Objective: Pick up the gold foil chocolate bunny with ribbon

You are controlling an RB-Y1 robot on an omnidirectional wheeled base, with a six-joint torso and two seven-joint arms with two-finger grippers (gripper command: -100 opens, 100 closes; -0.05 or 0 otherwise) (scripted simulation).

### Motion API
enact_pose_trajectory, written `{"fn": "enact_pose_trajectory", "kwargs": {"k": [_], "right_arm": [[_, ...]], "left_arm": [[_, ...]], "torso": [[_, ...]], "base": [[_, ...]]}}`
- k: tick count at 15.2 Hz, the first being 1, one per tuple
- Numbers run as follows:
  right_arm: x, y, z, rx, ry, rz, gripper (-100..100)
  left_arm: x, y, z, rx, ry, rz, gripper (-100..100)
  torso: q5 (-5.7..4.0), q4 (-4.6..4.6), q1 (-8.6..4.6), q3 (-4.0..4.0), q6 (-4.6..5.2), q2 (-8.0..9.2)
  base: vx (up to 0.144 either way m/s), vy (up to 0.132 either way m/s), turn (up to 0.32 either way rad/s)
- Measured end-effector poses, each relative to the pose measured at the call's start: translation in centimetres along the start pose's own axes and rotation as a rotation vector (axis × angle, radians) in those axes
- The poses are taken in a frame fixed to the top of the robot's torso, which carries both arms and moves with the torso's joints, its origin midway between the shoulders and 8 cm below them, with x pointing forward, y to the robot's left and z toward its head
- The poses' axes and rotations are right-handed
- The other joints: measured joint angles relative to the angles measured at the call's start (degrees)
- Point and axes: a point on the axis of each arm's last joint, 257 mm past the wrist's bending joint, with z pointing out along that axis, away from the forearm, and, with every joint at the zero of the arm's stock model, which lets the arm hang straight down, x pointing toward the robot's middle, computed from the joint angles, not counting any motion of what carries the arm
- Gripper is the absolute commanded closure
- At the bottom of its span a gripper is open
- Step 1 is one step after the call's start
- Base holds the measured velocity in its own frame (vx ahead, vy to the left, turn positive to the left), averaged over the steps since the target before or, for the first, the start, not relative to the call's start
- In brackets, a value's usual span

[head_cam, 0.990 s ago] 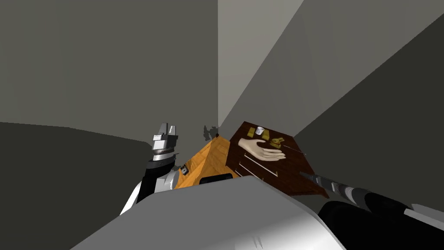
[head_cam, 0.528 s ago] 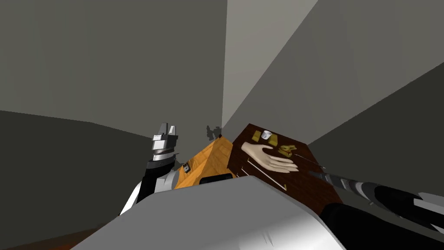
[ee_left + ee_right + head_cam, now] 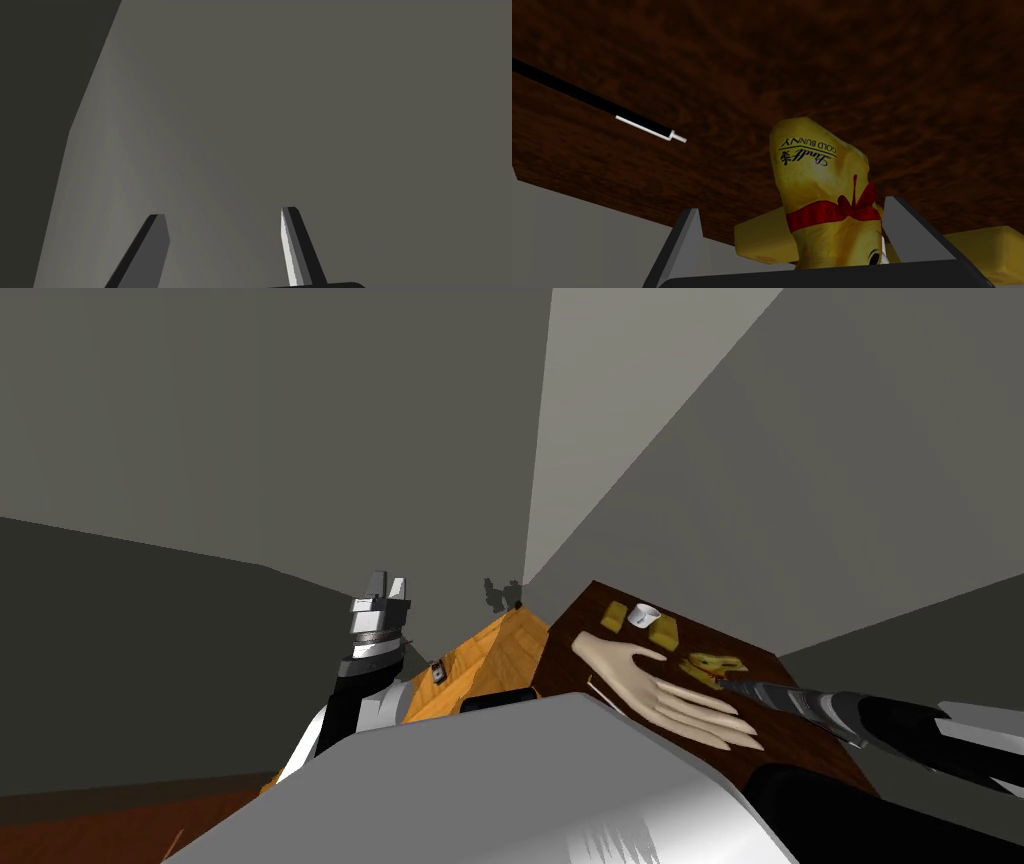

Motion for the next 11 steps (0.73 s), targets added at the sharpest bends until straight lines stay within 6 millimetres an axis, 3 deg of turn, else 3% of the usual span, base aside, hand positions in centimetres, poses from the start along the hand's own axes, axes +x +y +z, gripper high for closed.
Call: {"fn": "enact_pose_trajectory", "kwargs": {"k": [11], "right_arm": [[-3.0,4.6,3.3,-0.051,-0.021,-0.056,-100]], "left_arm": [[0.0,0.0,0.0,0.000,0.000,0.000,0]], "torso": [[-0.10,0.16,-0.43,0.37,0.10,0.64]], "base": [[0.009,-0.033,-0.113]]}}
